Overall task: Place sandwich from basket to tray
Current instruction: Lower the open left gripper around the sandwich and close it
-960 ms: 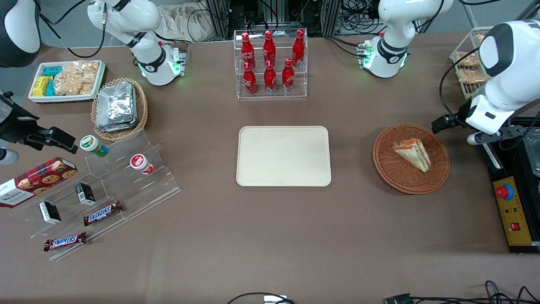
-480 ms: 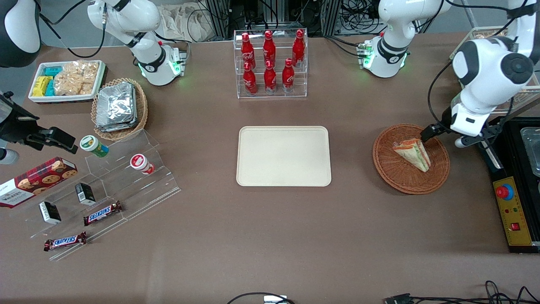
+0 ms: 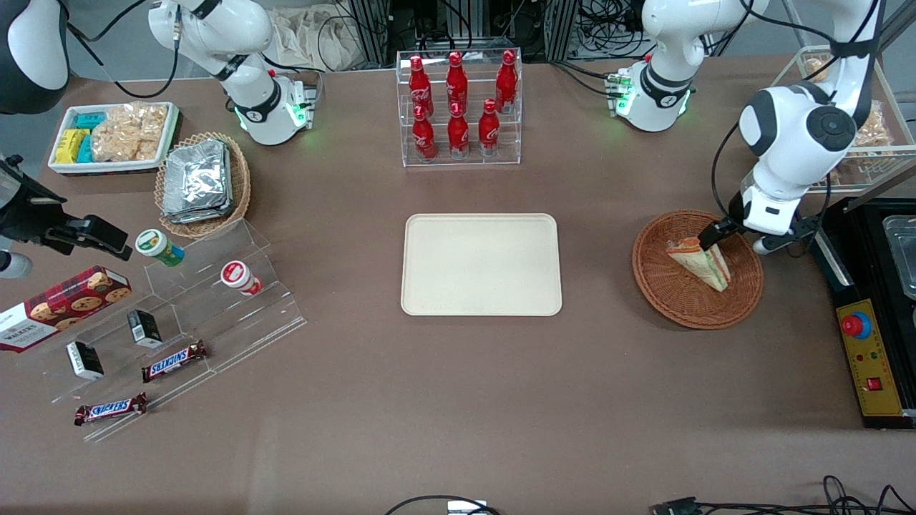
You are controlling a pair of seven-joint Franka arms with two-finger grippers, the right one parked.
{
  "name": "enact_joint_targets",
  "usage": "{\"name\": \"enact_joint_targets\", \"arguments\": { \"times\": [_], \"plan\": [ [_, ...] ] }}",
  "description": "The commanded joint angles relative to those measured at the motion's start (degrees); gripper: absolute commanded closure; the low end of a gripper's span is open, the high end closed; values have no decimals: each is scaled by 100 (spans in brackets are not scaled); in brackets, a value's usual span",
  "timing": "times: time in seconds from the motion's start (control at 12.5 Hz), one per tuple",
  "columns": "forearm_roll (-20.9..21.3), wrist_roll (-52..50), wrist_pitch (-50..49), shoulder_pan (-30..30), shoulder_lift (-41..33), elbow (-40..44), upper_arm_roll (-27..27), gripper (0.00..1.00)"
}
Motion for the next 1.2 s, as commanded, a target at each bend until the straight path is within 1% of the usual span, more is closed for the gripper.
{"name": "enact_joint_targets", "arguments": {
  "times": [0.0,0.4,0.64,0.72,0.8,0.96,1.04,1.12],
  "plan": [
    [1,-170,466,22,227,-101,-17,0],
    [-17,-213,1249,22,649,-312,-17,0],
    [-26,-249,1355,22,782,-312,-17,1],
    [-26,-257,1355,22,808,-312,-17,19],
    [-26,-257,1355,22,808,-312,-17,48],
    [-35,-275,1355,31,799,-303,-17,86],
    [-35,-292,1355,31,799,-303,-17,98],
    [-35,-284,1320,31,747,-294,-17,100]
  ]
}}
